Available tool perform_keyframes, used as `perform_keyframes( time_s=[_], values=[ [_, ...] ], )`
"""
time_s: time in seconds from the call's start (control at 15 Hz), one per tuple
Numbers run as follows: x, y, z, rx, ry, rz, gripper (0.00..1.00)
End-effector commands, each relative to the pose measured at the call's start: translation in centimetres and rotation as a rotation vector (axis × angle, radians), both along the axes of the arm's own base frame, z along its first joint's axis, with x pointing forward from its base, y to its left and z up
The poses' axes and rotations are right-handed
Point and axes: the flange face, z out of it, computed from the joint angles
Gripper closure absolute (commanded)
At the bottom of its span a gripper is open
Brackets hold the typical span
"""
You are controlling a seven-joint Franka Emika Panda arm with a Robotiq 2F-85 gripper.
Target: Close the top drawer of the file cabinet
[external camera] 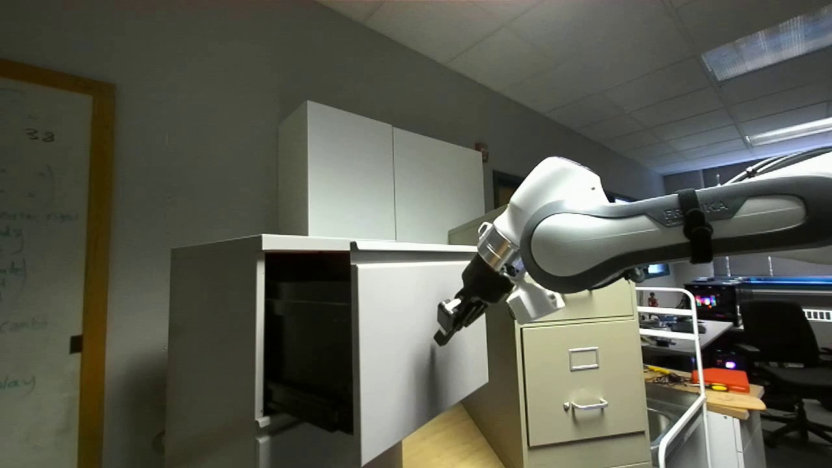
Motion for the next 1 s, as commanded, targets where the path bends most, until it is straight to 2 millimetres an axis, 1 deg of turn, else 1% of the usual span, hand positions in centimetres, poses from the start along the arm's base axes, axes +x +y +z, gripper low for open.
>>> perform_keyframes(
  time_s=[0.0,0.13,0.47,0.67,0.93],
  values=[
    [1.5,1.9,1.3,0.045,-0.119,-0.035,0.96],
    [2.1,2.7,1.0,0.071,-0.146,-0.045,0.96],
    [4.7,5.1,0.0,0.126,-0.212,-0.064,0.97],
    [6.9,6.5,-0.9,0.155,-0.234,-0.075,0.96],
    [11.0,7.2,-1.4,0.199,-0.236,-0.110,0.96]
  ],
)
